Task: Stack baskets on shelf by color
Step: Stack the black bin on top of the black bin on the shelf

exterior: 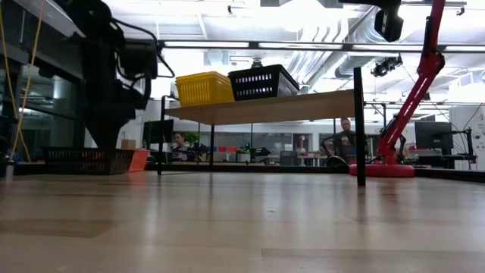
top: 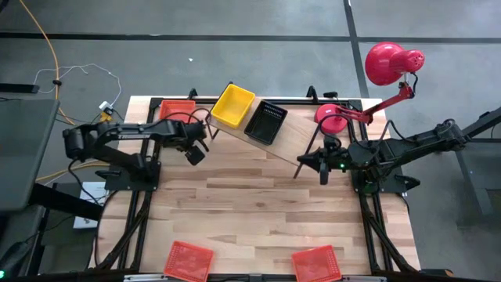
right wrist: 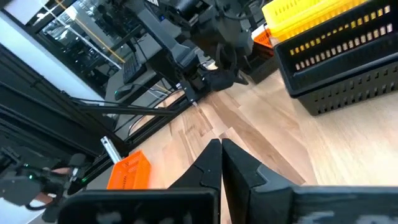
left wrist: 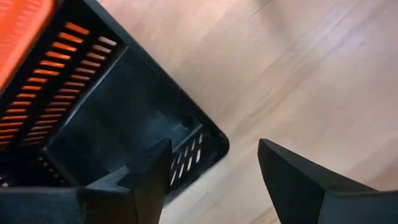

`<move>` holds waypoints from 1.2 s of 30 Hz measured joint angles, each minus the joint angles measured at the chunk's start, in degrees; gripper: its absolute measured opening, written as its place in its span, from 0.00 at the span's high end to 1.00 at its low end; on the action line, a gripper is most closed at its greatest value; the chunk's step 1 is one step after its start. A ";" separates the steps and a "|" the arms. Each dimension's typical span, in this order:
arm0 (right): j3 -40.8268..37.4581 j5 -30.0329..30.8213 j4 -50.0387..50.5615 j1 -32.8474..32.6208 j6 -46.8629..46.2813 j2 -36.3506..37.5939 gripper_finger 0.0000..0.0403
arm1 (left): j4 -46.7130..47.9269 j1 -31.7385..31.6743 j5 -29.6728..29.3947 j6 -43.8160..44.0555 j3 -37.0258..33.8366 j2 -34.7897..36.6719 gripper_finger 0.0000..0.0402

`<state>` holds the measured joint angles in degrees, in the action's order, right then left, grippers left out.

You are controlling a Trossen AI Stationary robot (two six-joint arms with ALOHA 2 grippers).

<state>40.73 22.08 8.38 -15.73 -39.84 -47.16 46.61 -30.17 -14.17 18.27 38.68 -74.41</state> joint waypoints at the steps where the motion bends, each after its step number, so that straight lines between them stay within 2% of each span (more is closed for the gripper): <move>1: 0.00 0.13 0.02 0.00 0.00 0.00 1.00 | -0.39 -0.20 -0.13 -0.06 0.00 -0.80 0.44; 4: 0.02 0.38 0.10 0.02 0.00 0.00 1.00 | -0.53 -0.25 -1.79 -0.01 0.00 -2.66 0.46; 7: 0.02 0.38 0.15 0.02 0.00 0.00 1.00 | -0.53 -0.20 -2.95 -0.06 0.00 -3.65 0.55; 9: 0.02 0.38 0.15 0.02 0.22 0.00 1.00 | -0.46 -0.20 -2.95 -0.01 0.00 -3.81 0.65; 12: 0.02 0.38 0.17 0.02 0.43 0.00 1.00 | -0.38 -0.20 -1.21 -0.07 0.00 -3.35 0.88; 14: 0.02 0.38 0.37 0.02 0.44 0.00 1.00 | -0.18 -0.11 0.05 0.31 0.04 -2.53 0.96; 21: 0.02 0.35 2.06 0.02 0.43 -0.02 1.00 | 9.39 2.96 3.20 1.46 3.43 3.15 0.99; 27: 0.02 0.20 2.16 0.02 0.44 -0.02 1.00 | 17.36 9.00 13.37 3.24 9.71 9.30 1.00; 33: 0.02 0.02 2.16 0.02 0.90 -0.02 1.00 | 20.05 21.36 27.09 3.67 17.37 13.35 1.00; 36: 0.02 0.03 2.14 0.02 1.23 -0.02 1.00 | 18.99 30.44 28.01 3.01 23.13 13.33 1.00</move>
<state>40.75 22.11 10.52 -15.71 -38.61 -47.18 65.60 0.27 13.84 21.28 61.81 -61.08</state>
